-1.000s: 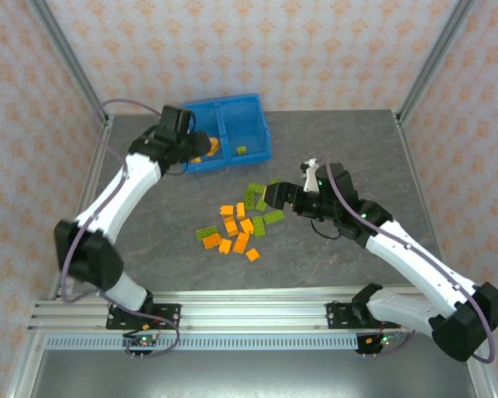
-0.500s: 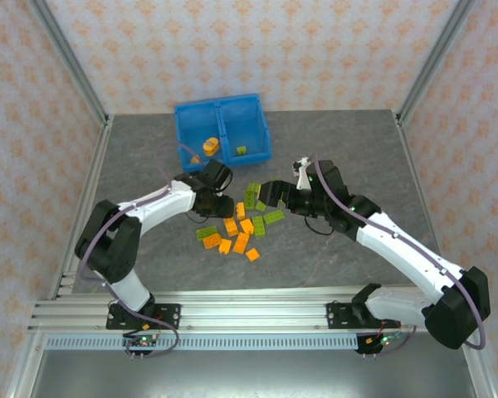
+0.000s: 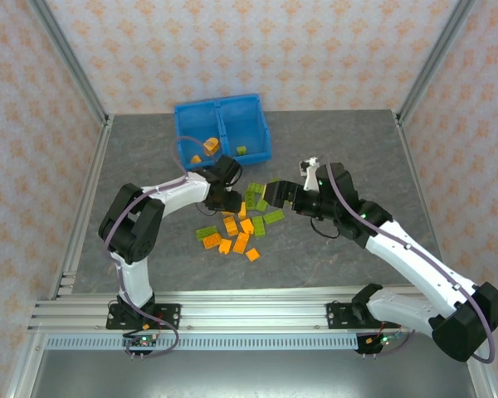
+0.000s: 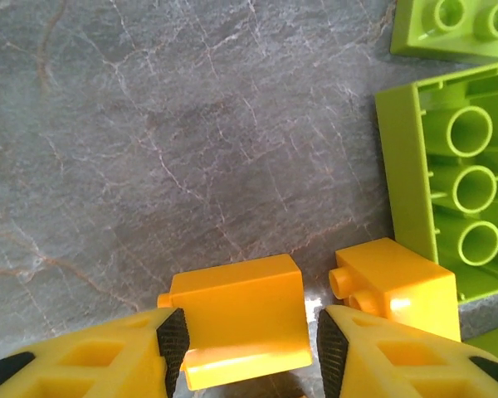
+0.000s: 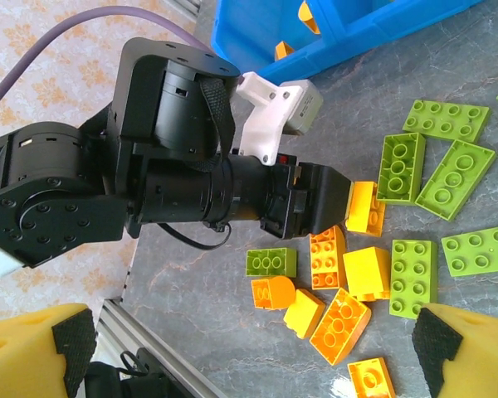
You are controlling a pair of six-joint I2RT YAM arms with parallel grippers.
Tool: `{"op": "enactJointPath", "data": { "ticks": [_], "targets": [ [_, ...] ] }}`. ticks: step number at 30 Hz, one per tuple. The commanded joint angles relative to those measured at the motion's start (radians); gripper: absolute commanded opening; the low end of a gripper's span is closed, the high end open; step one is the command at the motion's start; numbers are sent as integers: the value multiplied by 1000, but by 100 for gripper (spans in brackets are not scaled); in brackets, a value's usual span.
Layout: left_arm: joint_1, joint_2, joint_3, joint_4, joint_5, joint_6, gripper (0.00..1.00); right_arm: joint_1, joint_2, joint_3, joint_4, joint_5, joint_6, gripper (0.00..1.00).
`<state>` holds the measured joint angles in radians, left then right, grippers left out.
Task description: Sort the legos into containers by color
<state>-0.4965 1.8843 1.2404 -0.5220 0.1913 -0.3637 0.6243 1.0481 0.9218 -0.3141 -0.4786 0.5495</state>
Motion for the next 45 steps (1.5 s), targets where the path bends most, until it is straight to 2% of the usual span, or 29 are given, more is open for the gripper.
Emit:
{"op": "enactJointPath", "data": {
  "ticks": [1, 4, 12, 14, 18, 21, 30, 34, 37, 40, 45],
  "targets": [
    [2, 65, -22, 1, -21, 15, 52, 5, 0, -6, -5, 17, -5, 99],
    [3, 50, -50, 4, -40, 9, 59, 6, 8, -3, -1, 13, -4, 99],
    [2, 32, -107, 16, -94, 7, 64, 6, 21, -1, 16, 7, 6, 99],
    [3, 32, -105, 17, -99, 7, 61, 7, 20, -1, 16, 8, 8, 99],
    [3, 32, -88, 3, -88, -4, 37, 7, 13, 1, 4, 14, 11, 99],
    [2, 1, -90, 5, -70, -12, 33, 6, 4, 0, -2, 25, 10, 99],
    [2, -142, -81, -31, -83, -24, 30, 7, 4, 10, 1, 34, 17, 99],
    [18, -228, 5, -76, -200, 2, 31, 9, 7, 24, 16, 5, 13, 99],
    [64, -233, 108, -77, -273, 30, 31, 37, 14, 42, 19, 15, -2, 99],
    [138, -179, 225, -46, -321, 44, 30, 67, 26, 57, 12, 34, -10, 99],
    [258, -12, 427, -3, -327, -7, 28, 88, 26, 60, 13, 47, 0, 99]
  ]
}}
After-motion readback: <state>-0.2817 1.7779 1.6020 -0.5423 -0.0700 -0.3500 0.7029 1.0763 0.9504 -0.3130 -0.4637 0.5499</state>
